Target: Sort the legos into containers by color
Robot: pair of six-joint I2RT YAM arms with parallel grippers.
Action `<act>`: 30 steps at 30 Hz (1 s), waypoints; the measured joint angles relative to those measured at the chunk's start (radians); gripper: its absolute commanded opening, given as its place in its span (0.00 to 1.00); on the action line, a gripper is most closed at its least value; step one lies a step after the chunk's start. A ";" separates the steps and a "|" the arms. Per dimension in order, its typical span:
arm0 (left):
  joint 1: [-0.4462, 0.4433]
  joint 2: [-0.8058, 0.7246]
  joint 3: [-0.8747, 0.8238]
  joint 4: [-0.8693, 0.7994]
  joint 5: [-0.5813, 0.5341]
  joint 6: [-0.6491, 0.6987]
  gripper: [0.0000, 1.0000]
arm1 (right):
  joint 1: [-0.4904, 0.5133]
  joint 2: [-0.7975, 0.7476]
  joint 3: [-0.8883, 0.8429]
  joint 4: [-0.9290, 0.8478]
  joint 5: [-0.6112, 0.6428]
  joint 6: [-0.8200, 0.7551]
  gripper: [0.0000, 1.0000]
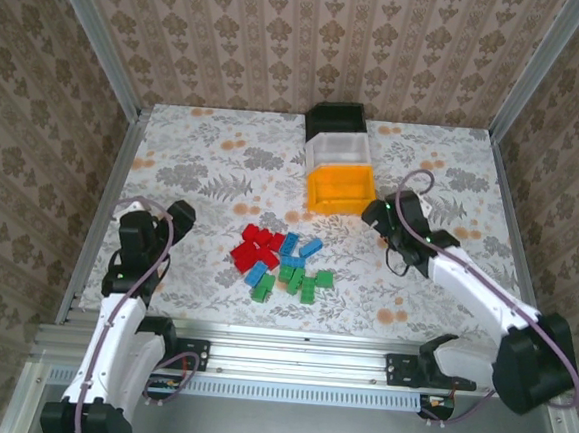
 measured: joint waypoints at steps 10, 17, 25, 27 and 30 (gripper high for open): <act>-0.046 0.026 0.000 -0.056 0.029 -0.045 0.92 | 0.056 0.384 0.277 0.031 0.000 0.144 0.70; -0.058 0.011 0.000 -0.091 0.034 -0.052 0.92 | 0.075 0.468 0.291 0.046 0.022 0.227 0.62; -0.058 -0.028 0.000 -0.109 0.033 -0.052 0.92 | 0.076 0.488 0.295 0.095 0.047 0.247 0.56; -0.058 -0.032 0.000 -0.111 0.033 -0.052 0.92 | 0.075 0.496 0.306 0.095 0.052 0.246 0.57; -0.058 -0.038 0.000 -0.129 0.033 -0.053 0.92 | 0.075 0.504 0.313 0.104 0.055 0.246 0.57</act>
